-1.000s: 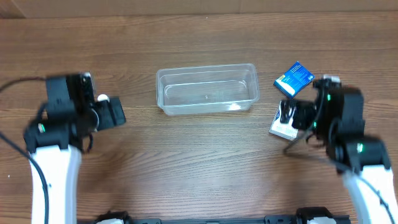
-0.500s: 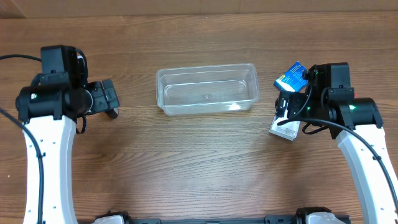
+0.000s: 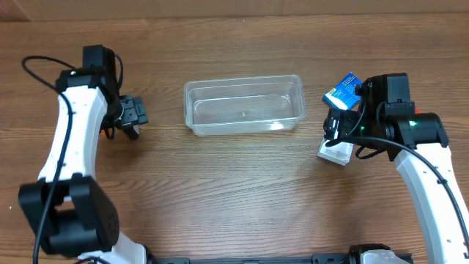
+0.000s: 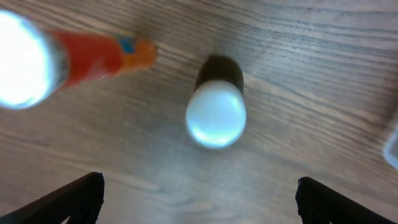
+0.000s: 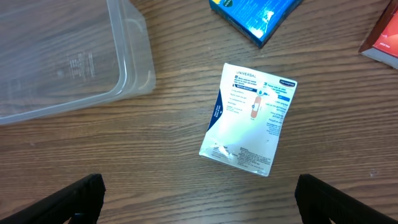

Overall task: Pack container
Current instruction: 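Move the left gripper over the black bottle and grasp it, then carry the black bottle with the left gripper into the container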

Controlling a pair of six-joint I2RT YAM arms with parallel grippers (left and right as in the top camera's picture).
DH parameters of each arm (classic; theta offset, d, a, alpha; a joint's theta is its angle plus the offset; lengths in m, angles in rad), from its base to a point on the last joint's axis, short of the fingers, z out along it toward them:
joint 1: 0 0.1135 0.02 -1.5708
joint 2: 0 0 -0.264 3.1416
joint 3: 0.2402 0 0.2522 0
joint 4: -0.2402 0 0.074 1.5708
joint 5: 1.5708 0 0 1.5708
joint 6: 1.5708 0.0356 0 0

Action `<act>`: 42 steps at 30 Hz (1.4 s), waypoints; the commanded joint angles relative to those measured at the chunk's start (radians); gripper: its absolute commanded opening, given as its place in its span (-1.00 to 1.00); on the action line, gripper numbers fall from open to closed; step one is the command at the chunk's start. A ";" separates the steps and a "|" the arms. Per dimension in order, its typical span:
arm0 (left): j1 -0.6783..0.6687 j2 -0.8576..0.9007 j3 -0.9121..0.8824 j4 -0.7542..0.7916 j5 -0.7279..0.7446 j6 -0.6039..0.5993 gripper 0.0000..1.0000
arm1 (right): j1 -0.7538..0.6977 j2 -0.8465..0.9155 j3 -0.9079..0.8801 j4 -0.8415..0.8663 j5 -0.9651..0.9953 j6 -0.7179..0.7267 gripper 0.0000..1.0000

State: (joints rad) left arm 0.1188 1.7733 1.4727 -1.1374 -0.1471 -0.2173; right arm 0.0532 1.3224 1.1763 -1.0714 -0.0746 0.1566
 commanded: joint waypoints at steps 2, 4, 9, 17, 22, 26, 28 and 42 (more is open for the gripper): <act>0.006 0.068 0.023 0.039 -0.005 -0.023 1.00 | 0.002 -0.002 0.029 -0.006 -0.006 0.001 1.00; 0.006 0.085 0.023 0.063 -0.004 -0.023 1.00 | 0.002 -0.002 0.029 -0.008 -0.006 0.001 1.00; 0.005 0.121 0.023 0.122 -0.001 -0.023 0.87 | 0.002 -0.002 0.029 -0.009 -0.006 0.001 1.00; 0.005 0.136 0.023 0.152 0.021 -0.023 0.38 | 0.002 -0.002 0.029 -0.013 -0.006 0.001 1.00; 0.005 0.136 0.023 0.150 0.063 -0.023 -0.24 | 0.002 -0.002 0.029 -0.013 -0.006 0.001 1.00; 0.005 0.136 0.023 0.150 0.099 -0.023 -0.36 | 0.002 -0.002 0.029 -0.013 -0.006 0.001 1.00; 0.005 0.136 0.023 0.147 0.105 -0.023 -0.42 | 0.002 -0.002 0.029 -0.013 -0.006 0.001 1.00; -0.028 0.129 0.311 -0.022 0.174 -0.031 -0.92 | 0.002 -0.002 0.028 -0.016 -0.006 0.001 1.00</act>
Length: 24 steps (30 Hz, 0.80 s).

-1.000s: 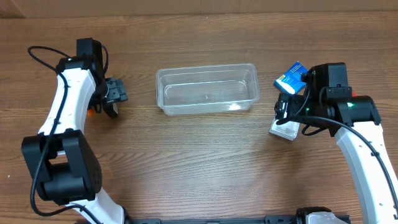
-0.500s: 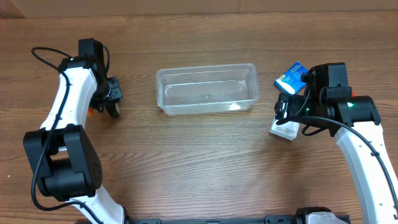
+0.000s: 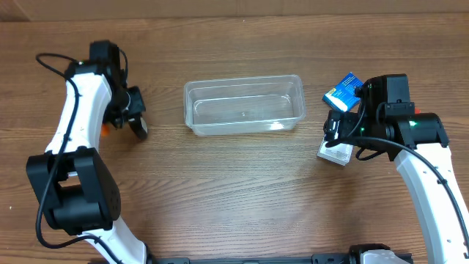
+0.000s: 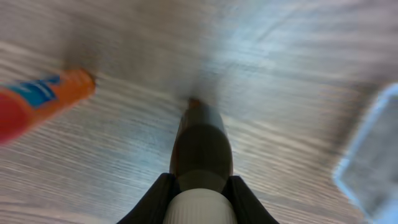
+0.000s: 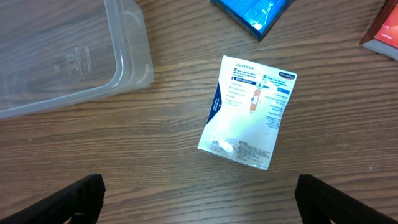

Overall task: Pack container
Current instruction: 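Carry the black bottle with the left gripper into the container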

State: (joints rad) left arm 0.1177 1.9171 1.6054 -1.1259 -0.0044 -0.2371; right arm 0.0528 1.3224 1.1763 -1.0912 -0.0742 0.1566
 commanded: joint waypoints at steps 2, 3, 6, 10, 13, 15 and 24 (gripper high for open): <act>-0.060 -0.016 0.291 -0.078 0.031 -0.011 -0.92 | 0.002 -0.002 0.028 0.004 -0.006 0.001 1.00; -0.082 -0.016 0.347 -0.097 0.031 -0.011 -0.92 | 0.002 -0.002 0.028 0.004 -0.006 0.001 1.00; -0.166 -0.016 0.488 -0.129 0.031 -0.010 -0.92 | 0.002 -0.002 0.028 0.005 -0.006 0.001 1.00; -0.278 -0.015 0.531 -0.122 -0.005 -0.011 -0.92 | 0.002 -0.002 0.028 0.005 -0.006 0.001 1.00; -0.349 -0.007 0.506 -0.128 -0.005 -0.015 -0.92 | 0.002 -0.002 0.028 0.004 -0.006 0.001 1.00; -0.391 0.005 0.477 -0.129 -0.009 -0.015 -0.92 | 0.002 -0.002 0.028 0.005 -0.006 0.001 1.00; -0.429 0.168 0.399 -0.119 -0.010 -0.032 -0.92 | 0.002 -0.002 0.028 0.003 -0.006 0.001 1.00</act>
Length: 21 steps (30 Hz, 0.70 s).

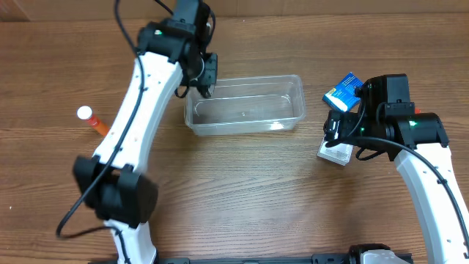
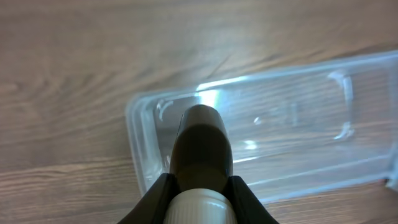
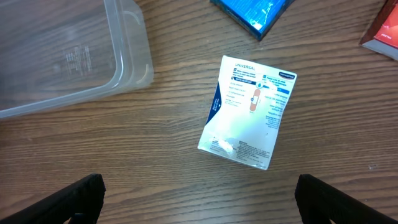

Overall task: Pack container
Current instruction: 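Carry the black bottle with the left gripper into the container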

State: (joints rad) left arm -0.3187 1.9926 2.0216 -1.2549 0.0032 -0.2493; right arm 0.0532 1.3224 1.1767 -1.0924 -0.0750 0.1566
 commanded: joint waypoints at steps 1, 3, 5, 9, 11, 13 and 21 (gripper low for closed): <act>0.011 0.114 -0.018 0.011 -0.017 -0.020 -0.92 | 0.002 -0.002 0.028 0.004 -0.006 0.001 1.00; 0.012 0.159 -0.018 0.013 -0.017 -0.020 -0.92 | 0.002 -0.002 0.028 0.004 -0.006 0.001 1.00; 0.012 0.195 -0.018 0.023 -0.017 -0.020 -0.92 | 0.002 -0.002 0.028 0.004 -0.006 0.001 1.00; 0.011 0.242 -0.018 0.044 -0.017 -0.019 -0.92 | 0.002 -0.002 0.028 0.003 -0.006 0.001 1.00; 0.012 0.250 -0.018 0.053 -0.018 -0.018 -0.91 | 0.002 -0.002 0.028 0.000 -0.006 0.001 1.00; 0.012 0.250 -0.017 0.060 -0.018 -0.017 -0.91 | 0.002 -0.002 0.028 -0.003 -0.005 0.001 1.00; 0.012 0.250 -0.016 0.063 -0.095 -0.017 -0.92 | 0.002 -0.002 0.028 -0.006 -0.005 0.001 1.00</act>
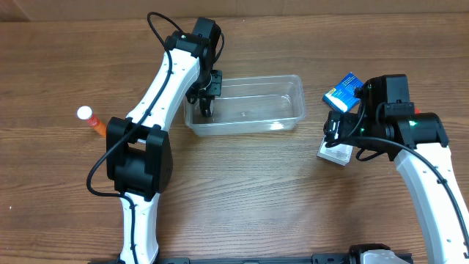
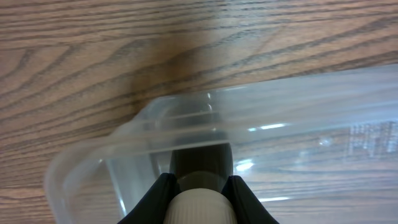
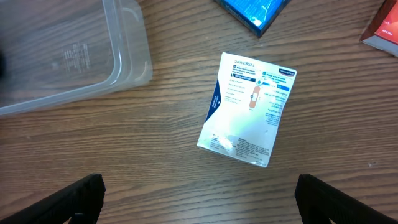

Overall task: Pack container
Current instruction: 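Carry the black bottle with the left gripper into the container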

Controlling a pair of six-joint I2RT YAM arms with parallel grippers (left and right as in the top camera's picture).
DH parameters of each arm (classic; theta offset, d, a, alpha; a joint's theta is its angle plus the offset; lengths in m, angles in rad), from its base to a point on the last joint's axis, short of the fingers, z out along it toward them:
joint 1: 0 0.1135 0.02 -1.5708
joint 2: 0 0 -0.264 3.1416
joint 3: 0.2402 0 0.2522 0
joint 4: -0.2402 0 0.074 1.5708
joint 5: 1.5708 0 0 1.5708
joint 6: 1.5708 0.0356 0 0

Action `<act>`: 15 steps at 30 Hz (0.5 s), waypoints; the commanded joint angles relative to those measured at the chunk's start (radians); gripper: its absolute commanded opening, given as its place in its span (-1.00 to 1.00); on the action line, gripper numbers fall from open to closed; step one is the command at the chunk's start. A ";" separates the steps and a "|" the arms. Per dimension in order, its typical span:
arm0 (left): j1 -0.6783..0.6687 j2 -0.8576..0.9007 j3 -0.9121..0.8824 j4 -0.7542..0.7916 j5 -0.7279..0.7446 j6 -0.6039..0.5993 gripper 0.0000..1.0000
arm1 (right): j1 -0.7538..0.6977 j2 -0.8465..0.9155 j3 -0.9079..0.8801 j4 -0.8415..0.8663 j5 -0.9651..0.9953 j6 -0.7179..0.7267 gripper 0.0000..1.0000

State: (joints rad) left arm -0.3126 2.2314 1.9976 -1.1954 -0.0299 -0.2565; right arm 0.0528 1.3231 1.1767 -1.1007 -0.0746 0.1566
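Note:
The clear plastic container (image 1: 245, 105) lies at the table's middle back. My left gripper (image 1: 206, 99) is at its left end, shut on a dark bottle with a white ribbed cap (image 2: 198, 186), held inside the container's left corner (image 2: 127, 158). My right gripper (image 3: 199, 199) hangs open above the table, over a white plaster box (image 3: 249, 109) lying flat. The same white box (image 1: 333, 152) shows right of the container (image 3: 68, 56).
An orange tube with a white cap (image 1: 92, 120) lies at the far left. A blue box (image 1: 341, 89) sits right of the container, also in the right wrist view as a blue box (image 3: 252, 12). A red box corner (image 3: 382, 37) lies at the right.
My left gripper has moved down with the bottle from above the container's left rim to inside its left end. The right arm has not moved.
My left gripper was open above the bottle standing beside the orange tube at the far left. Then it was shut on the bottle there. Then it held the bottle over the container's left end, and now inside it. The right gripper stayed open over the white box.

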 commanded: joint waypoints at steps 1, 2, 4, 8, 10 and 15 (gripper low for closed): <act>0.006 0.011 0.008 0.003 -0.063 -0.010 -0.92 | 0.002 -0.002 0.028 0.002 -0.006 0.001 1.00; 0.006 0.011 0.008 0.003 -0.063 -0.010 -0.92 | 0.002 -0.002 0.028 0.002 -0.006 0.001 1.00; 0.006 0.011 0.008 0.003 -0.064 -0.010 -0.92 | 0.002 -0.002 0.028 0.003 -0.006 0.001 1.00; 0.006 0.011 0.008 0.003 -0.075 -0.010 -0.92 | 0.002 -0.002 0.028 0.002 -0.006 0.001 1.00; 0.006 0.011 0.008 0.003 -0.078 -0.010 -0.78 | 0.002 -0.002 0.028 0.002 -0.006 0.001 1.00; 0.006 0.011 0.008 0.002 -0.074 -0.009 0.04 | 0.002 -0.002 0.028 0.003 -0.006 0.001 1.00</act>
State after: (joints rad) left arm -0.3126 2.2314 1.9976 -1.1927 -0.0818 -0.2588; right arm 0.0532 1.3231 1.1767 -1.1004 -0.0750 0.1570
